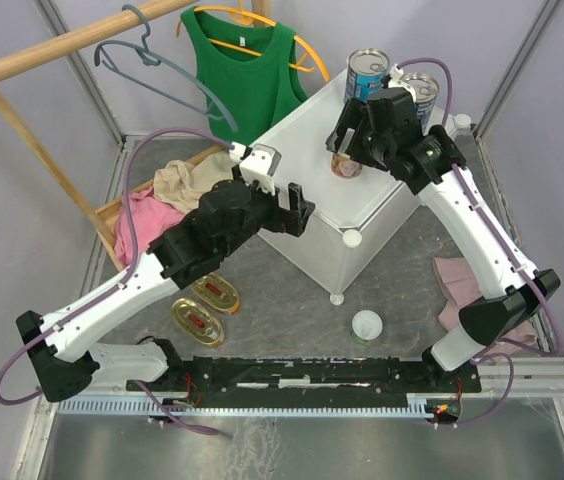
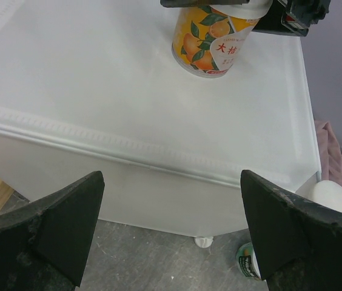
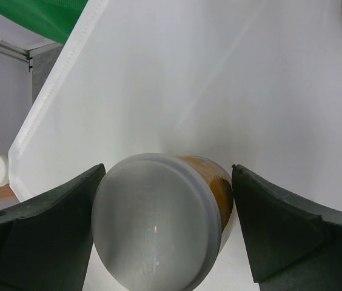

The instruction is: Place and organize the canned foods onto the counter

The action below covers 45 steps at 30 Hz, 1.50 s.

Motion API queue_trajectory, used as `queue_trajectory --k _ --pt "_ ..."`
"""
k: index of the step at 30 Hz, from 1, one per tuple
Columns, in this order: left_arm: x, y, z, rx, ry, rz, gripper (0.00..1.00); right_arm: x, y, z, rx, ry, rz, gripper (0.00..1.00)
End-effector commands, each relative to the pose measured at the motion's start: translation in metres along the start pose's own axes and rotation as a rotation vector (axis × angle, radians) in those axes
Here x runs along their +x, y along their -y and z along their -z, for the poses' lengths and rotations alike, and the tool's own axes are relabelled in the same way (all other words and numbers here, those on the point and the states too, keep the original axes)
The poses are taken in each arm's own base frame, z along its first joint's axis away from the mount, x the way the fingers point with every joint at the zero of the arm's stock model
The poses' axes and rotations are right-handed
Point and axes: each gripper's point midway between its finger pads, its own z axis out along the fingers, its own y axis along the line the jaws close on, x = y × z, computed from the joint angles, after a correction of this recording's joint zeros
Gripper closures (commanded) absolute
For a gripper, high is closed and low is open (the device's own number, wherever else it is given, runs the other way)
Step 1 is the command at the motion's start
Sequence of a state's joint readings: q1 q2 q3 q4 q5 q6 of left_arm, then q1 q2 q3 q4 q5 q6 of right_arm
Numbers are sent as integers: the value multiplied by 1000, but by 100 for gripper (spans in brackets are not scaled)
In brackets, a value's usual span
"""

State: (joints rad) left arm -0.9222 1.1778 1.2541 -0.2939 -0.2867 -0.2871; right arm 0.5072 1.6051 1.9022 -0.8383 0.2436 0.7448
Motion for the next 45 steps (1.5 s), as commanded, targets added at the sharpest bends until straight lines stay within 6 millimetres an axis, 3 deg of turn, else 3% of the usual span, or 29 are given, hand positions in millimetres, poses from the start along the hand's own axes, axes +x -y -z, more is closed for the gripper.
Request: queue_trajectory --k 1,9,18,28,38,45 --pt "-35 9 -1 27 107 -19 1 -12 -8 21 -61 43 43 9" --pt "-38 14 -8 43 113 -19 1 -18 -18 32 -115 58 100 0" --pt "-43 21 -14 65 119 -20 1 -22 -11 42 -81 88 163 0" --pt "-50 27 -17 90 151 -48 1 -36 -18 63 -141 151 162 0" --pt "-51 46 -13 181 175 -65 1 -56 -5 119 -178 281 92 3" --pt "-47 56 -26 111 183 -87 1 -61 23 150 -130 358 43 7"
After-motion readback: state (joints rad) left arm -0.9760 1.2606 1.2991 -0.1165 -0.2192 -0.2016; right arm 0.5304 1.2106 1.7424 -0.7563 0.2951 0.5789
